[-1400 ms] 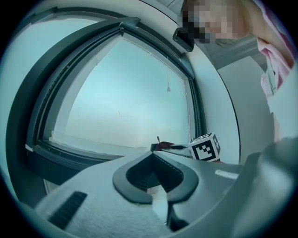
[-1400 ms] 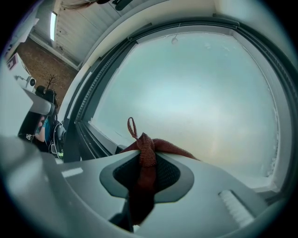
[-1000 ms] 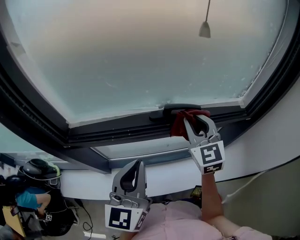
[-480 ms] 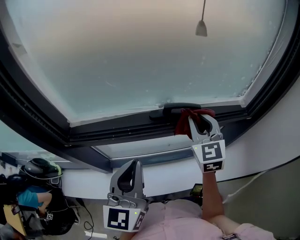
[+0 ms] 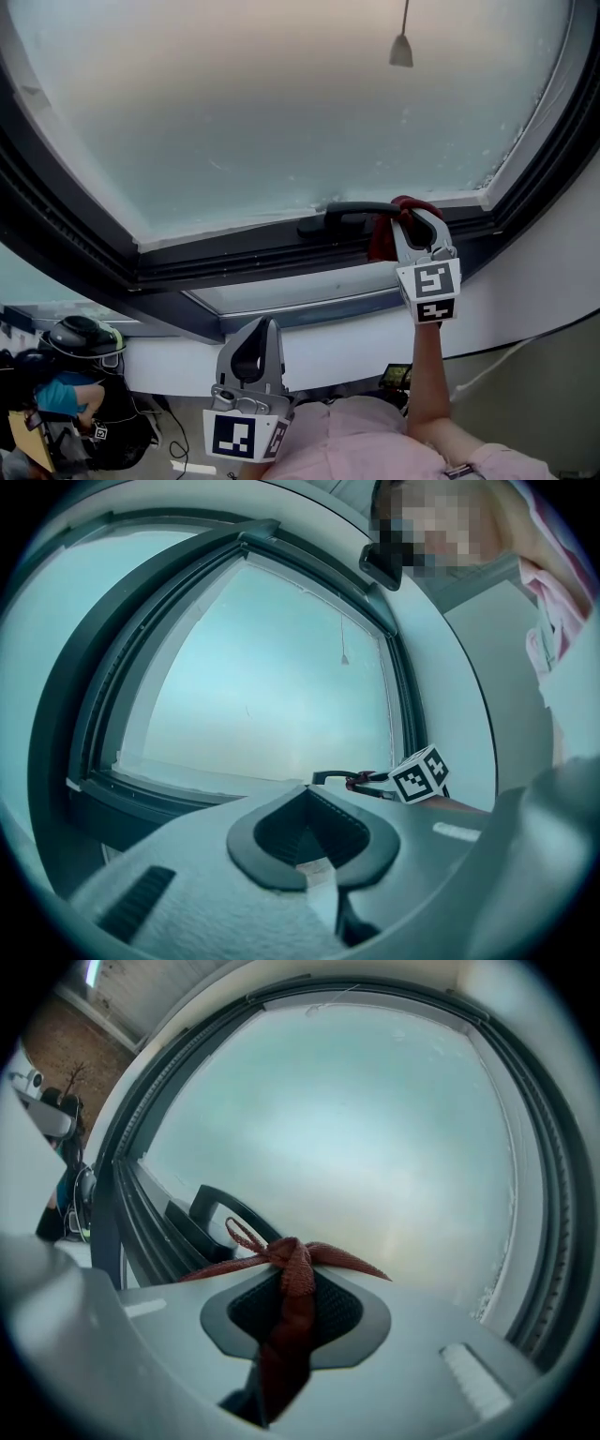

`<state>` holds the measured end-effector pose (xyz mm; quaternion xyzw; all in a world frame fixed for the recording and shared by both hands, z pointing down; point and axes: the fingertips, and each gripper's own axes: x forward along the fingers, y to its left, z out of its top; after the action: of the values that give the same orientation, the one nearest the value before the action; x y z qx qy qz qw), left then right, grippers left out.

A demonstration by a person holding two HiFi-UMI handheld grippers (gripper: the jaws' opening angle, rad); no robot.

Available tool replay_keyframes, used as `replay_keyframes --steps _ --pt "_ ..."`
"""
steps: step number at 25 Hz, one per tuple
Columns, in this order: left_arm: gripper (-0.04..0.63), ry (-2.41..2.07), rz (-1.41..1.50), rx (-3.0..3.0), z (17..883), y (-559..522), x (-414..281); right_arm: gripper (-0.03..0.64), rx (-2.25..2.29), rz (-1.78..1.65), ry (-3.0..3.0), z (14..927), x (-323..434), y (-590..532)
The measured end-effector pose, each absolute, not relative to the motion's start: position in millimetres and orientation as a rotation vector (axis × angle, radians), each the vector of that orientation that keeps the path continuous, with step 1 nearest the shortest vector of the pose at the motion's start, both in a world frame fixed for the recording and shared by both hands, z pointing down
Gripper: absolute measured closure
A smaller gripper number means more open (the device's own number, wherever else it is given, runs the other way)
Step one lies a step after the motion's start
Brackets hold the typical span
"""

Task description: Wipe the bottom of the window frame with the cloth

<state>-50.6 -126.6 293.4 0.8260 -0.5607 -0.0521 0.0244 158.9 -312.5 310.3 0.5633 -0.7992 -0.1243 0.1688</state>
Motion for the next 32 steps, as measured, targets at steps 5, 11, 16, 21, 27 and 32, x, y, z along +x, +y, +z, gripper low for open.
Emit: replay_keyframes --steps 5,11,16,21,27,32 --pt "0.601 -1.695 -0.163 2.577 293.8 -127.6 -39.9 0.538 1.485 -0.299 -2.277 312.2 154.7 -322.8" --pt "0.601 -1.664 -0.160 2.593 293.8 -125.8 -27.4 0.538 1.462 -0.295 -2.298 312.6 156.3 -320.9" --pt "0.601 -1.680 -0.159 2.579 294.4 -124.3 -26.5 0.538 1.441 -0.282 -2.317 312.6 157.1 -320.5" --pt "0.601 -1.699 -0.159 2.569 294.9 -123.7 -25.7 0.538 1.422 -0.267 -2.338 312.5 157.7 -319.9" --pt "0.601 -1.702 -0.161 2.571 294.1 -124.8 -20.2 0.538 1.422 -0.275 -2.341 311.4 157.3 -319.4" --pt "0.601 -1.703 -0.159 2.571 294.4 -126.2 -16.6 0.538 1.410 -0.275 -2.348 311.9 157.6 -318.9"
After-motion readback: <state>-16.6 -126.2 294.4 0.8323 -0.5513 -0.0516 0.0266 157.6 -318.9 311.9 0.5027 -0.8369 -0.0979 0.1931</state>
